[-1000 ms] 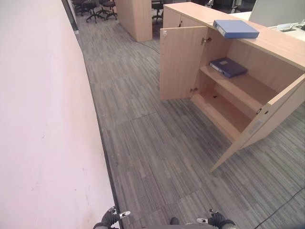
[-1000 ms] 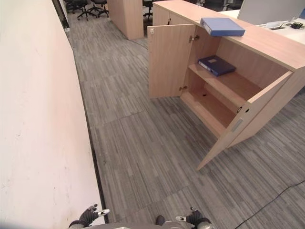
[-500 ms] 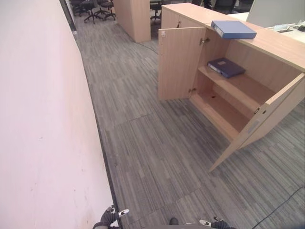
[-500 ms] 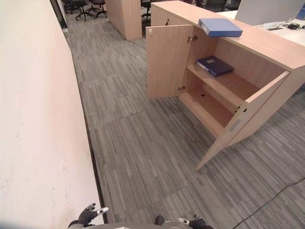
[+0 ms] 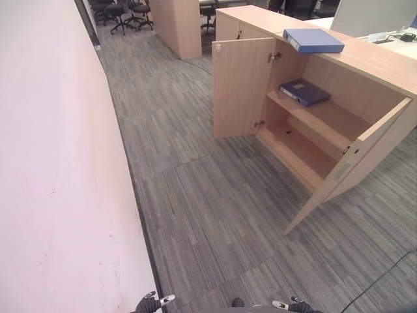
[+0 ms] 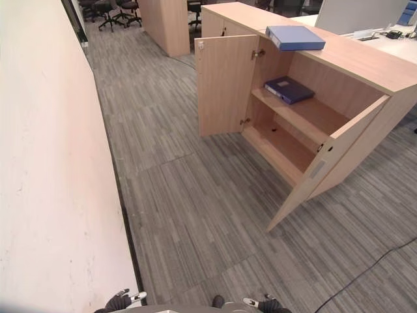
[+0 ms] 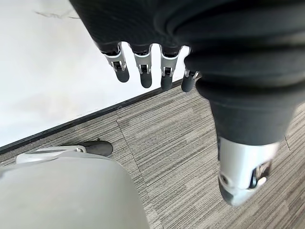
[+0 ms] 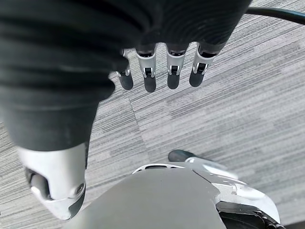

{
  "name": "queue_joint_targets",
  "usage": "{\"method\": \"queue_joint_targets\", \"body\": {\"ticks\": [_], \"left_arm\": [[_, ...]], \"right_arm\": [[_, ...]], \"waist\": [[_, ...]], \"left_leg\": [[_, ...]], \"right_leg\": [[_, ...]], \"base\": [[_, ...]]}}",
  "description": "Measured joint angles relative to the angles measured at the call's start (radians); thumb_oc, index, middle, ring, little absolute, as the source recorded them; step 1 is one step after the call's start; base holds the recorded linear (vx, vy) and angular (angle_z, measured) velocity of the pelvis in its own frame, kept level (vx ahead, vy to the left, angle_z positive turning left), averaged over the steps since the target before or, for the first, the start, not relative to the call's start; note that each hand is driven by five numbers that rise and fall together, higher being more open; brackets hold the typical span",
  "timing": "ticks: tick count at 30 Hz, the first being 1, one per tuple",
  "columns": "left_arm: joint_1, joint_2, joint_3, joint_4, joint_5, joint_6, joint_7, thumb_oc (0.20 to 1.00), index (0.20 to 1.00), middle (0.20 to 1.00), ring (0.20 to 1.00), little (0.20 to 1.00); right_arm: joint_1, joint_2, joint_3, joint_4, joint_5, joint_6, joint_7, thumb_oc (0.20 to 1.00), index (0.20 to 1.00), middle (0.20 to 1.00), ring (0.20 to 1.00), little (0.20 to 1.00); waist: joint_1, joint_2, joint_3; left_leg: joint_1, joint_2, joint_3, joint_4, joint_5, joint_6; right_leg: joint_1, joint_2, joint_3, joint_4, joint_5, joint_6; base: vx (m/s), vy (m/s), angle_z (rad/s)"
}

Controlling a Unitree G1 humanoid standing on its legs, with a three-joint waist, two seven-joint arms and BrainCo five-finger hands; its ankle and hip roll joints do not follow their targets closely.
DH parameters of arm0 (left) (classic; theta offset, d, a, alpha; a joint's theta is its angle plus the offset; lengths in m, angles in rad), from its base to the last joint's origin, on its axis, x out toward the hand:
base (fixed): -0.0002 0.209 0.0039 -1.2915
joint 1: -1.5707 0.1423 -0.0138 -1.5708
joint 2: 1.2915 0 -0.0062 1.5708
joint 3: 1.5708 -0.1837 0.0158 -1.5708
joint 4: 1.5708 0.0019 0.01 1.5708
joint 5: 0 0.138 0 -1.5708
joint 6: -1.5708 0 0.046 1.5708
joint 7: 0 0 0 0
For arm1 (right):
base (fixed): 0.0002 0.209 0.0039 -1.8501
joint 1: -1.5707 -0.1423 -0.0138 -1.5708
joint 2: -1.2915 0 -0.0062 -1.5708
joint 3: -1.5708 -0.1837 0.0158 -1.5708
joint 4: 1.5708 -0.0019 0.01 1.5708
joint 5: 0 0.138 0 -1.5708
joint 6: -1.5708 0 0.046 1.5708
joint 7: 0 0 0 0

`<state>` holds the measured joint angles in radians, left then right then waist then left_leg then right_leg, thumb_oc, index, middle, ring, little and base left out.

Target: Put the empty folder in the office cabinet

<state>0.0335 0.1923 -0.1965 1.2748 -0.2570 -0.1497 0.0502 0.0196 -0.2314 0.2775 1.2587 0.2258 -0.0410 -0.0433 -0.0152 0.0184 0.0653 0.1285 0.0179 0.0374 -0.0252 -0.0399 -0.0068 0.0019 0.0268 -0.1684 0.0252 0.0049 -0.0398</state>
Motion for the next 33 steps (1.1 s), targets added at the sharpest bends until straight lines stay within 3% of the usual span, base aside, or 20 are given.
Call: {"method": "queue_joint_targets", "body": {"ticks": [14, 25, 26, 28, 30, 33], "left_arm": [[-0.007, 0.001, -0.003, 0.0, 0.005, -0.001, 0.0, 1.0, 1.0, 1.0, 1.0, 1.0], [-0.049, -0.001, -0.003, -0.017, 0.007, -0.001, 0.001, 1.0, 1.0, 1.0, 1.0, 1.0], [-0.05, 0.0, -0.001, -0.02, 0.006, -0.001, 0.001, 1.0, 1.0, 1.0, 1.0, 1.0], [-0.075, 0.013, 0.013, -0.008, 0.003, -0.001, 0.0, 1.0, 1.0, 1.0, 1.0, 1.0], [-0.09, 0.017, 0.045, -0.001, -0.003, -0.004, 0.002, 1.0, 1.0, 1.0, 1.0, 1.0], [-0.107, 0.014, 0.045, 0.019, -0.002, -0.004, 0.003, 1.0, 1.0, 1.0, 1.0, 1.0]], "right_arm": [[-0.014, -0.007, 0.002, 0.0, 0.0, 0.0, 0.005, 1.0, 1.0, 1.0, 1.0, 1.0], [-0.038, -0.011, 0.0, 0.0, 0.001, 0.0, 0.023, 1.0, 1.0, 1.0, 1.0, 1.0], [-0.042, -0.01, 0.0, 0.001, 0.001, 0.0, 0.023, 1.0, 1.0, 1.0, 1.0, 1.0], [-0.057, 0.01, -0.001, 0.008, 0.001, -0.002, 0.026, 1.0, 1.0, 1.0, 1.0, 1.0], [-0.058, 0.017, 0.0, 0.009, 0.004, -0.001, 0.026, 1.0, 1.0, 1.0, 1.0, 1.0], [-0.067, 0.014, -0.004, 0.039, 0.011, 0.001, 0.026, 1.0, 1.0, 1.0, 1.0, 1.0]], "waist": [[-0.005, 0.007, 0.019], [-0.005, 0.009, 0.039], [-0.003, 0.005, 0.043], [-0.001, -0.045, 0.07], [0.001, -0.082, 0.084], [-0.002, -0.072, 0.088]], "left_leg": [[-0.071, 0.003, 0.005, 0.004, 0.004, -0.006], [-0.061, 0.013, 0.022, -0.008, 0.004, -0.007], [-0.059, 0.015, 0.031, 0.005, 0.002, -0.023], [-0.131, -0.006, 0.068, 0.186, -0.004, -0.037], [-0.218, -0.007, 0.13, 0.359, -0.013, -0.062], [-0.284, 0.065, 0.17, 0.367, -0.007, -0.066]], "right_leg": [[-0.072, 0.003, 0.002, -0.001, 0.009, -0.007], [-0.056, 0.018, 0.013, -0.042, 0.008, -0.01], [-0.044, 0.021, 0.018, -0.052, 0.006, -0.013], [-0.009, -0.008, 0.02, -0.079, 0.007, -0.015], [0.039, -0.039, 0.013, -0.119, 0.039, -0.06], [0.059, -0.035, 0.001, -0.119, 0.019, -0.076]], "base": [[0.03, -0.006, -0.01], [0.08, -0.057, -0.02], [0.0, -0.12, -0.07], [0.0, -0.086, 0.05], [0.08, -0.036, 0.11], [0.11, 0.004, 0.18]]}}
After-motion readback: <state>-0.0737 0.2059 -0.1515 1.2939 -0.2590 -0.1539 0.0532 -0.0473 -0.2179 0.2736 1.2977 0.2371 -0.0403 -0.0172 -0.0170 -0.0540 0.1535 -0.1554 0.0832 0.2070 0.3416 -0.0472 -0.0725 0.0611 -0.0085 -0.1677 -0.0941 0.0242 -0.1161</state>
